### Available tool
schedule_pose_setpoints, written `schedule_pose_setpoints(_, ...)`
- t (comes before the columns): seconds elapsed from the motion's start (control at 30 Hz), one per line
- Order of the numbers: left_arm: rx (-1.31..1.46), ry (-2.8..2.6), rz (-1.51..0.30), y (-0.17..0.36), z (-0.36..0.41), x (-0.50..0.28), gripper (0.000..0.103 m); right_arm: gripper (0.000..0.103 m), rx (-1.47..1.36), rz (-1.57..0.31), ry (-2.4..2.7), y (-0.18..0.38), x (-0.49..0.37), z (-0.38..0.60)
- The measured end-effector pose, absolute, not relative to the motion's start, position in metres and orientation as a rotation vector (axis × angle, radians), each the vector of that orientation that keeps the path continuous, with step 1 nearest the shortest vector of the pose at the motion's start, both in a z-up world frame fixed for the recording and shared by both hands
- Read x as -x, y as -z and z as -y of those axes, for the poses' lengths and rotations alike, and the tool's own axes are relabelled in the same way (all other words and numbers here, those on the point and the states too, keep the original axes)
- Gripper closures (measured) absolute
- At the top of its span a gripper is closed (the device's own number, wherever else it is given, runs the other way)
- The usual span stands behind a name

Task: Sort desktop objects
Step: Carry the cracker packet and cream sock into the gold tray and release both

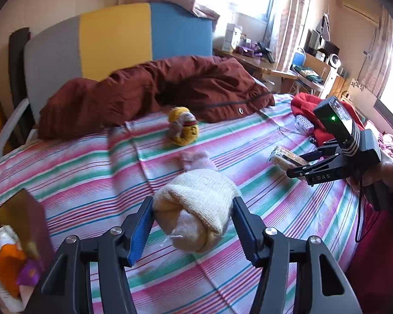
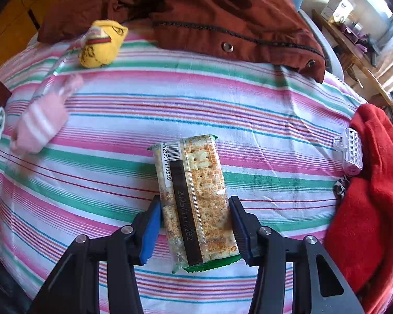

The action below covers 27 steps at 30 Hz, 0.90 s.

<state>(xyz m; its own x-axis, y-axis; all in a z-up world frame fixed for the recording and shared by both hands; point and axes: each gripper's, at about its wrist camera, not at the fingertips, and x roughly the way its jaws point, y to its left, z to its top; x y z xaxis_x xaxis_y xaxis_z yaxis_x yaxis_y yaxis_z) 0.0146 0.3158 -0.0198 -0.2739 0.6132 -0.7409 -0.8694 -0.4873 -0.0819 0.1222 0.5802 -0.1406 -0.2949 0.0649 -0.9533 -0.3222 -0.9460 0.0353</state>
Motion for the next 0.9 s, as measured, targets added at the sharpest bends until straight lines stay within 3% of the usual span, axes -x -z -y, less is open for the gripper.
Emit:
schedule_pose_setpoints(0.37,0.844,-1.912,-0.312,-0.007,-0.25,-0.024,0.043,0.053,1.626,-0.299,-2.453,0.096,-0.099,-0.52)
schedule_pose_setpoints(0.9,0.838,-2.104,-0.294,-0.022,-0.164,-0.023,0.043,0.053,1.461,-0.39,-2.686,0.038,-0.089,-0.426)
